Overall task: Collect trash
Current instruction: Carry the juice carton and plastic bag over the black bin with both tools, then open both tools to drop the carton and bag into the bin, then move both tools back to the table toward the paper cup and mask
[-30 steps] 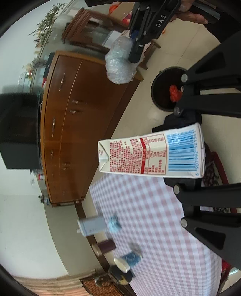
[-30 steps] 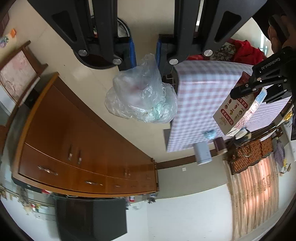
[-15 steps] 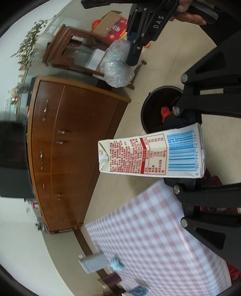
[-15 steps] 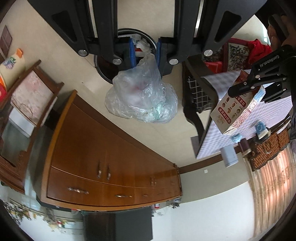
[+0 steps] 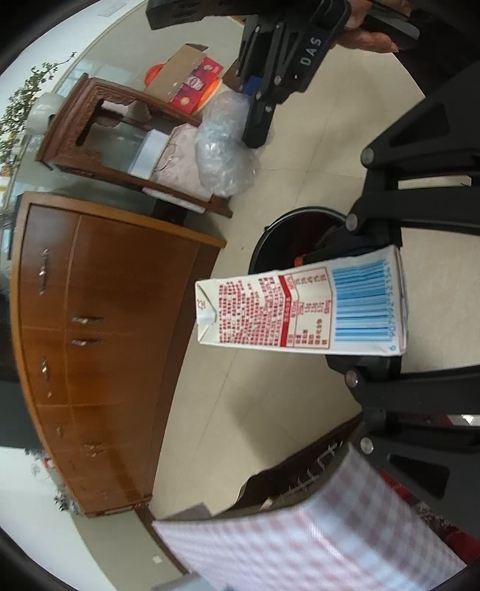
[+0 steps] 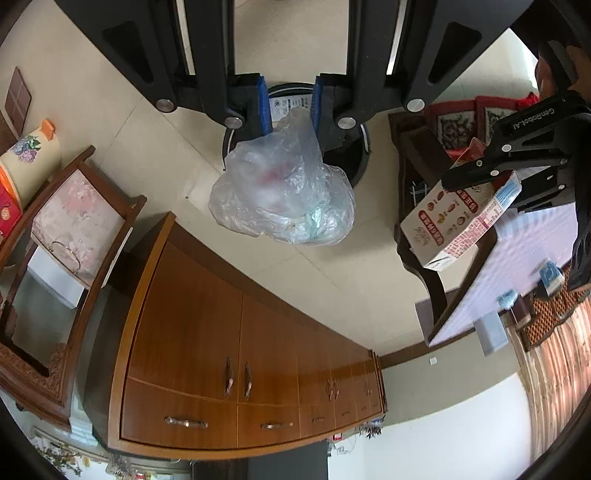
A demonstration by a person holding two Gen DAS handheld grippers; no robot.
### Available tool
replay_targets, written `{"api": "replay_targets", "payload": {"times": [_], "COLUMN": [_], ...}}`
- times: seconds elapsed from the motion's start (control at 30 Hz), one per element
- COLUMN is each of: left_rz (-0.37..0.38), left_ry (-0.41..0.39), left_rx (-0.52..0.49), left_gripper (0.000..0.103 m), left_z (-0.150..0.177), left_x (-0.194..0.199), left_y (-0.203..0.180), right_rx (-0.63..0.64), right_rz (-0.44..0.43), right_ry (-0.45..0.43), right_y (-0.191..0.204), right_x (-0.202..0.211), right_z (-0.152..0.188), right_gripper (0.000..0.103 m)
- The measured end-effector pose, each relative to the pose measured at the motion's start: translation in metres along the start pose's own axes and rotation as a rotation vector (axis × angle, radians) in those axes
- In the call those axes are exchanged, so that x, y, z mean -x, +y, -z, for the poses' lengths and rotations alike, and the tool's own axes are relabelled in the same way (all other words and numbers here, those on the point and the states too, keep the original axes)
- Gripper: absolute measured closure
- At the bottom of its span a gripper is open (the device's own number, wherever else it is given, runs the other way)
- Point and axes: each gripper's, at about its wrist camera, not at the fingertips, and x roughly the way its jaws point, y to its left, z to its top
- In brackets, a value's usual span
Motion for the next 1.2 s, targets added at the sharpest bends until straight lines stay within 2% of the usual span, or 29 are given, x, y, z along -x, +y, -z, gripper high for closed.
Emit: {"api": "replay_targets", "payload": {"times": [0.33,0.53,0.57,0.6,0.63,0.67,0.7,0.73,0.8,0.83,0.97,1.2], "left_rz": [0.047,0.085,0.073,0.053,0.033,0.012,-0.011,-0.024,-0.056,-0.069,-0.101,-0.136], "left_ry": [0.119,0.236,0.249,0.247,0.226,0.219,0.213,0.208,0.192,0.182,0.147,0.085], "left_rx": [0.0,-0.004,0.003,0.018,0.024,0.019,0.02,0.026,0.028,0.028,0.036,0.035], "left_gripper": [0.067,0.065,0.05,0.028,0.024,0.017,0.01,0.007,0.006,0.006,0.005,0.004], "left_z": [-0.003,0.009,0.012,0.015,0.017,0.019,0.021,0.024,0.025,0.025,0.024,0.019], "left_x": [-0.068,-0.115,-0.121,-0.123,-0.12,-0.118,-0.114,-0.111,-0.102,-0.099,-0.076,-0.035], "left_y": [-0.007,-0.001,0.001,0.004,0.007,0.007,0.009,0.011,0.012,0.013,0.012,0.01], "right_rx": [0.076,0.21,0.232,0.245,0.244,0.236,0.24,0.244,0.228,0.215,0.171,0.148], "right_rz": [-0.04,-0.088,-0.073,-0.044,-0.036,-0.012,0.01,0.023,0.044,0.058,0.072,0.073], "right_ry": [0.133,0.281,0.297,0.299,0.3,0.3,0.299,0.294,0.275,0.26,0.229,0.168], "right_y": [-0.018,-0.021,-0.022,-0.025,-0.027,-0.032,-0.034,-0.034,-0.037,-0.038,-0.039,-0.018], "right_x": [-0.075,-0.14,-0.151,-0.16,-0.163,-0.165,-0.166,-0.165,-0.16,-0.155,-0.141,-0.106], "right_z": [0.013,0.025,0.029,0.035,0.037,0.04,0.041,0.04,0.038,0.037,0.029,0.018], "right_gripper": [0.084,0.084,0.068,0.053,0.026,0.019,0.019,0.017,0.003,0.0,0.0,0.0]}}
